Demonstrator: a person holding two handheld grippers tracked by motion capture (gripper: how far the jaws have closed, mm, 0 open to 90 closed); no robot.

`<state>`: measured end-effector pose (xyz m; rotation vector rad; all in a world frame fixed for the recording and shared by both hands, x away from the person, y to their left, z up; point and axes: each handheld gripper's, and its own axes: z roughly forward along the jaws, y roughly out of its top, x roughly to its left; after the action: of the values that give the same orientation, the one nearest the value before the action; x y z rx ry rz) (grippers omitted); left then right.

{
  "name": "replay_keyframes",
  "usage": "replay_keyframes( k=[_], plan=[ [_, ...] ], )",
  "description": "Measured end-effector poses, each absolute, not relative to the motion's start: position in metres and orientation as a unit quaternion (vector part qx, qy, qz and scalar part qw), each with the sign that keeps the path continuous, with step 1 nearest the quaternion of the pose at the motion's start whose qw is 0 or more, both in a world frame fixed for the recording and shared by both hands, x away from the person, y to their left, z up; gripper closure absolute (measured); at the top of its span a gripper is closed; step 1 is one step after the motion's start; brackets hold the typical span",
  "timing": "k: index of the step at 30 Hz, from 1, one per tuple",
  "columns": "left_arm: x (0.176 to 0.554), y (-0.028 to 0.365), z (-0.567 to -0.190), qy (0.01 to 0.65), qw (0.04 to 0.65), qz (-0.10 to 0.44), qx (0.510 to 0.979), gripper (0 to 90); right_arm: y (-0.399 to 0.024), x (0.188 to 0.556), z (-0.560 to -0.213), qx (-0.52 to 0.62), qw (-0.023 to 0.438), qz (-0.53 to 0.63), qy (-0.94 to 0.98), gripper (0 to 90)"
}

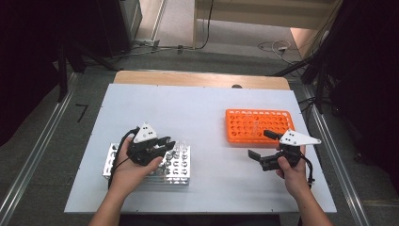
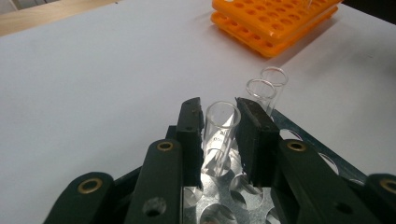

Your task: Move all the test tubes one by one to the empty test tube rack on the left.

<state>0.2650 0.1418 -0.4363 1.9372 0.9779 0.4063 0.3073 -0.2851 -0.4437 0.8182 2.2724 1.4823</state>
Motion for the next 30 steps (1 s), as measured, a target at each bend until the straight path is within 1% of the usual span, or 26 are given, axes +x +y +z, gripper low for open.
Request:
replay_keyframes(
  k=[2, 4, 6, 10, 12, 16, 23, 28, 29, 30],
  plan=[
    [0.264, 0.142, -0.436, 0.393, 0.453, 0.168, 0.782, 69.0, -0.285, 0.307, -0.444, 0.285, 0.154, 0.517, 0.793, 0.0],
    [0.264, 0.142, -0.435, 0.393, 0.456, 0.169, 0.781, 64.8, -0.285, 0.307, -0.444, 0.286, 0.154, 0.517, 0.792, 0.0],
    [0.263, 0.144, -0.434, 0.392, 0.462, 0.171, 0.777, 57.9, -0.286, 0.308, -0.444, 0.288, 0.153, 0.517, 0.791, 0.0],
    [0.261, 0.147, -0.431, 0.383, 0.478, 0.175, 0.771, 35.3, -0.287, 0.309, -0.444, 0.289, 0.153, 0.517, 0.791, 0.0],
    [0.260, 0.149, -0.430, 0.382, 0.489, 0.172, 0.765, 26.3, -0.287, 0.310, -0.444, 0.290, 0.153, 0.516, 0.791, 0.0],
    [0.258, 0.151, -0.427, 0.378, 0.503, 0.165, 0.759, 13.1, -0.288, 0.314, -0.444, 0.295, 0.154, 0.519, 0.787, 0.0],
    [0.257, 0.151, -0.422, 0.367, 0.516, 0.160, 0.757, 2.4, -0.290, 0.324, -0.444, 0.309, 0.156, 0.519, 0.781, 0.0],
    [0.254, 0.152, -0.416, 0.361, 0.539, 0.158, 0.744, 0.0, -0.291, 0.335, -0.449, 0.326, 0.160, 0.513, 0.778, 0.0],
    [0.254, 0.153, -0.415, 0.360, 0.541, 0.158, 0.743, 0.0, -0.291, 0.337, -0.450, 0.331, 0.163, 0.511, 0.776, 2.0],
    [0.253, 0.152, -0.414, 0.359, 0.545, 0.159, 0.740, 0.0, -0.291, 0.339, -0.451, 0.336, 0.165, 0.510, 0.775, 2.1]
  ],
)
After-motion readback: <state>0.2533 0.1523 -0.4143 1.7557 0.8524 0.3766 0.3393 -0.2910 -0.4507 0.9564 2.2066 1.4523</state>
